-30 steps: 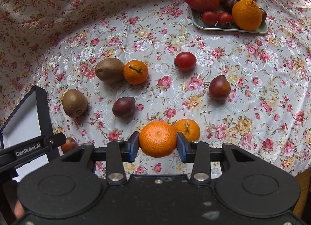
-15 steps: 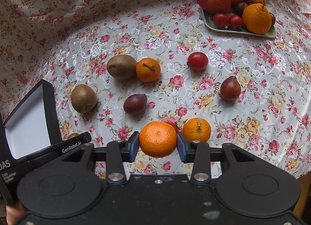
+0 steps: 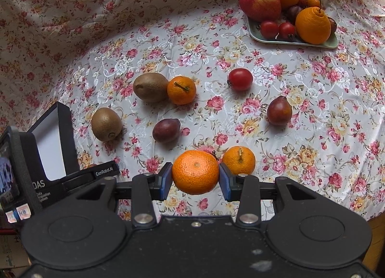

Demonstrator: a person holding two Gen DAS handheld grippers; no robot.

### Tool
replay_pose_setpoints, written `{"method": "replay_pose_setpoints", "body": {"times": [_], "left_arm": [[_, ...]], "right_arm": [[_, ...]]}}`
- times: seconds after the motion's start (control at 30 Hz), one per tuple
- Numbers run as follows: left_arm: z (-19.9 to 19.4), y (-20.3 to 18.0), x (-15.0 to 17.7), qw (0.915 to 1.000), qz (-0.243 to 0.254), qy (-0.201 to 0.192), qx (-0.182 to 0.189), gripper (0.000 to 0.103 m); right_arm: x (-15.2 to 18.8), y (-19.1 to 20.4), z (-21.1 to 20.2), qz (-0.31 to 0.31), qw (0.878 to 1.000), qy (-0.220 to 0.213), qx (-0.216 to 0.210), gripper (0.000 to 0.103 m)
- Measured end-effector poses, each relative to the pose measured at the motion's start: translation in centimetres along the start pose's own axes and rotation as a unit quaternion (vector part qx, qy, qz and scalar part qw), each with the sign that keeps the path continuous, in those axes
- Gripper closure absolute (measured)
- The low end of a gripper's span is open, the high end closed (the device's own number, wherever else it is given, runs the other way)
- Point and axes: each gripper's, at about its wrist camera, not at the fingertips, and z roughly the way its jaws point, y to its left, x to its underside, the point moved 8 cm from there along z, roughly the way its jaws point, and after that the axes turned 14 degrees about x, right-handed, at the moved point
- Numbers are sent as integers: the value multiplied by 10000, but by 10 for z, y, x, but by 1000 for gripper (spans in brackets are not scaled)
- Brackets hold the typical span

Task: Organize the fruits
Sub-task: 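Close the right gripper on the mandarin while the left gripper closes on the plum, then lift and carry the plum and mandarin over the white box with both grippers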

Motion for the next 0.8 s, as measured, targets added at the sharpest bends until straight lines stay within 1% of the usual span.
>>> {"method": "replay_pose_setpoints", "body": {"times": [0.03,0.07,0.1,0.17,0.23,0.33,0.57,0.7,0.77,0.8], "left_arm": [[0,-1,0,10000,-18,-15,7,48],[1,-4,2,10000,-18,-18,58,55],[1,-7,2,9999,0,-42,120,58],[-1,-14,3,9995,-4,-12,310,58],[-2,-21,4,9984,-109,2,547,58],[-6,-28,4,9974,-189,-19,695,58],[-32,-38,-6,9970,-202,-320,675,58],[-62,-34,-17,9956,-260,-604,663,58],[-74,-26,-23,9955,-253,-743,529,58],[-81,-20,-27,9956,-242,-820,390,58]], "right_arm": [[0,-1,-1,3,10000,-11,-1,62],[0,-2,-1,7,10000,-19,2,62],[0,-4,-1,22,10000,-27,9,62],[-1,-7,-2,53,10000,-28,10,62],[-2,-10,-2,109,9999,-18,-1,62],[-4,-18,-3,207,9998,-20,-10,62],[-9,-31,-5,362,9993,-55,-18,62],[-12,-34,-5,493,9988,-23,-39,61],[-14,-31,-6,503,9987,-35,-38,61],[-14,-29,-6,490,9988,-50,-28,61]]}}
